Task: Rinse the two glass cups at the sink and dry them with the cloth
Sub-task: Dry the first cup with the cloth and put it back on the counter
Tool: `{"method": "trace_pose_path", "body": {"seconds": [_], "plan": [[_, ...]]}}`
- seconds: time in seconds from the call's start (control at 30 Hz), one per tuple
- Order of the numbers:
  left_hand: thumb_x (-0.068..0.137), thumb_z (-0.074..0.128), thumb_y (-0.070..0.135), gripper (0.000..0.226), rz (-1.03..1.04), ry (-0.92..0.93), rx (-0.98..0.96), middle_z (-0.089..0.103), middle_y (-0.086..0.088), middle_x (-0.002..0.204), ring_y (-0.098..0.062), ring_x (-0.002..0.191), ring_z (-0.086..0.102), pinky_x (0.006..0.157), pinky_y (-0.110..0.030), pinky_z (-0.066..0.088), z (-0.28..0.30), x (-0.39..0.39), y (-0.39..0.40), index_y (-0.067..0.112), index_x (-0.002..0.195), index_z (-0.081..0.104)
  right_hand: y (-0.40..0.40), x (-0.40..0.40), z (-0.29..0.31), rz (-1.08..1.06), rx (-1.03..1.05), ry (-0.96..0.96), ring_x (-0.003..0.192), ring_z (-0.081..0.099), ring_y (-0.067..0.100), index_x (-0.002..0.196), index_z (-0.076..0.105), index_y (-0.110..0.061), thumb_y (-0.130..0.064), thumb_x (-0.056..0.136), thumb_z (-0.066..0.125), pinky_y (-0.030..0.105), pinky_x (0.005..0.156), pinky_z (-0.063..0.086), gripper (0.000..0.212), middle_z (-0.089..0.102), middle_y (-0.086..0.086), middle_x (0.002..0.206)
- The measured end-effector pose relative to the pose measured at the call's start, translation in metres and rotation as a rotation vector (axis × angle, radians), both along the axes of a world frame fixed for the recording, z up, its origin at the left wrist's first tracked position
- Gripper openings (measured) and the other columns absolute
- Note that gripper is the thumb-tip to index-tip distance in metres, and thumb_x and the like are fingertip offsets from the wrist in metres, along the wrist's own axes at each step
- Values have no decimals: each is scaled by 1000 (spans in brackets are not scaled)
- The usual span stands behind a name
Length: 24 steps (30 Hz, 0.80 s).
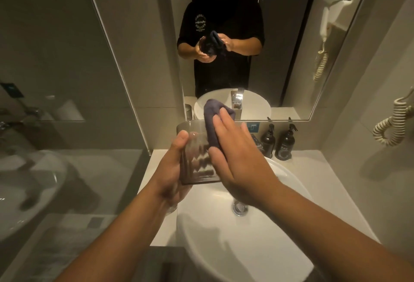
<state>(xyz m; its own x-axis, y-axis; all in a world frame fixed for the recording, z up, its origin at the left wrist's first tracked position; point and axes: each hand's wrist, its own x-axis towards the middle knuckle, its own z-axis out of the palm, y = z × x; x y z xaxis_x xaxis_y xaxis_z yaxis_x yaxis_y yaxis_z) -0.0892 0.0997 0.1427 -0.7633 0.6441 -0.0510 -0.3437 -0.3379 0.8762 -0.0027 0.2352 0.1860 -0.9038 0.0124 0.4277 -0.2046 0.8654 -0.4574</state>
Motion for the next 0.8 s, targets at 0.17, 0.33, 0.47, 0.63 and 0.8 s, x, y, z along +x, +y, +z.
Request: {"method": "trace_pose_path", "body": {"seconds": [0.17,0.33,0.47,0.63,0.8], "plan": [[91,42,61,59,33,-5,11,74,-13,115,-26,104,72,88,-44,55,1,2,4,19,113,75,2,-5,5,-6,19,24,147,13,14,152,19,-14,-33,97,31,37,121,4,59,19,3,160],[92,45,66,74,121,-95,60,63,-20,135,-32,127,61,103,-45,47,-1,-2,6,10,138,58,-7,10,-9,36,7,49,146,18,14,150,27,-15,-27,96,38,28,118,5,56,26,5,158],[95,40,66,77,154,-171,97,64,-23,132,-33,122,64,98,-42,53,1,-1,11,4,136,59,-5,17,-27,22,52,100,139,35,22,144,35,-10,-19,88,53,26,114,16,60,38,11,151],[91,41,72,80,212,-299,71,68,-21,127,-33,112,69,96,-46,55,-2,-1,17,7,133,62,1,20,-44,16,33,134,133,42,22,140,40,-11,-7,80,65,23,113,26,65,45,9,147],[87,43,77,79,311,-409,36,71,-20,121,-36,106,71,90,-48,57,-8,-11,11,13,131,63,10,26,-57,-24,-333,-152,101,59,12,133,51,-27,-6,86,54,12,86,47,52,63,-6,123]]}}
